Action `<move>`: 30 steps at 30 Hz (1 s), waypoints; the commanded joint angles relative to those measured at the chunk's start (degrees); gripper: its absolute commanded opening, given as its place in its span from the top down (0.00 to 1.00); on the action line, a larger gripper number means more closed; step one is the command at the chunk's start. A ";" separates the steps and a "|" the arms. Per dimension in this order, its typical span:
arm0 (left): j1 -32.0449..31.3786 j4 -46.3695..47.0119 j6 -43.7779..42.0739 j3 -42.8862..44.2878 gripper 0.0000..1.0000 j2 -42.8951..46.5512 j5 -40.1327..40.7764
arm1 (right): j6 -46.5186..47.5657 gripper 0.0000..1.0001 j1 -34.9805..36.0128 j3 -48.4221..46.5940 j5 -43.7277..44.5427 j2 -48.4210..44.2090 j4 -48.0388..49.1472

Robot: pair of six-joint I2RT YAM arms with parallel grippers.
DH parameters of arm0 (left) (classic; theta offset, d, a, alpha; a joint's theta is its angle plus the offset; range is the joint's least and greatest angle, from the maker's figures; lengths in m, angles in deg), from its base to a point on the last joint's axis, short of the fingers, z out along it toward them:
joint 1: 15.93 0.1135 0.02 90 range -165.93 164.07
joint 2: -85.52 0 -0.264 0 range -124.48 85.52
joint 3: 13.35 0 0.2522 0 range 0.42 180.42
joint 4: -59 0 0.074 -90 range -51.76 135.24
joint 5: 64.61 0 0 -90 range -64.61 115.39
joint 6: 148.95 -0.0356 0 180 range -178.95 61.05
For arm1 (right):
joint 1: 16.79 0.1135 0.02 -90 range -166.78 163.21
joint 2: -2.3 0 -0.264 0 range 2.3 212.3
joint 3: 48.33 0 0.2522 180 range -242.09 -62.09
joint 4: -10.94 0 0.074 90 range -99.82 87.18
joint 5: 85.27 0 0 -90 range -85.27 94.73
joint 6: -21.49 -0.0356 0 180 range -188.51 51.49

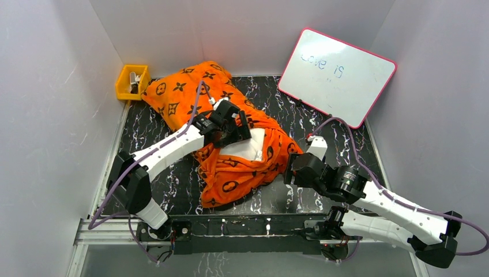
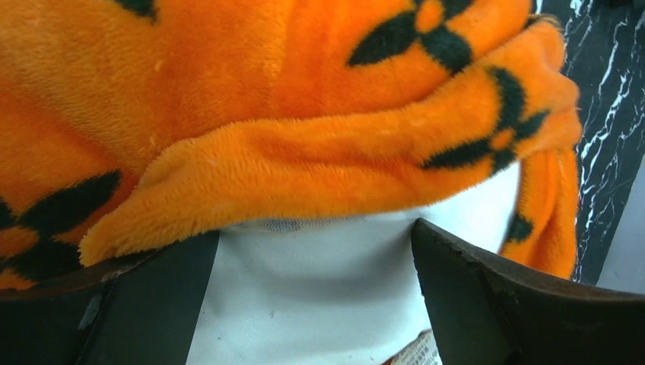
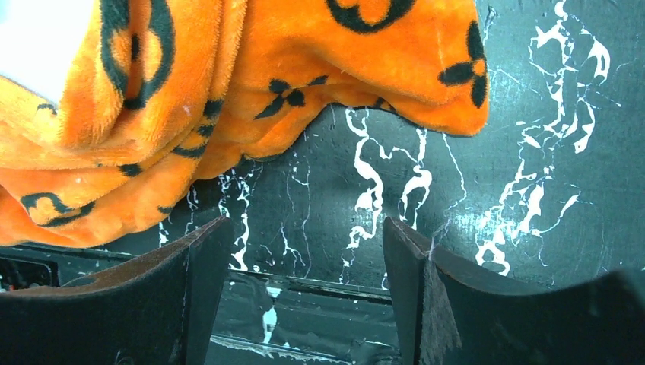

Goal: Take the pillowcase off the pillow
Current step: Remove the pillow from the pillowcase.

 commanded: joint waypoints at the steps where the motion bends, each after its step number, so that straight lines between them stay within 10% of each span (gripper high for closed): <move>1: -0.80 -0.32 9.35 -6.88 0.02 -0.50 1.10 | -0.51 0.20 0.10 0.48 1.51 -0.55 0.39; 13: 2.03 1.83 35.32 -15.35 0.02 -6.60 3.98 | 0.41 0.18 0.15 0.95 1.88 -1.55 -0.10; 23: -5.10 -7.32 2.41 14.54 0.02 -6.28 16.46 | -0.01 0.18 0.14 1.17 2.50 -2.65 -0.56; 26: -6.70 -23.74 -1.24 31.10 0.02 -11.03 17.44 | -0.29 0.18 0.15 1.32 2.11 -2.22 -0.67; 30: -8.25 -25.37 3.15 29.12 0.02 -6.71 12.42 | -0.53 0.18 0.15 2.12 1.46 -2.76 0.16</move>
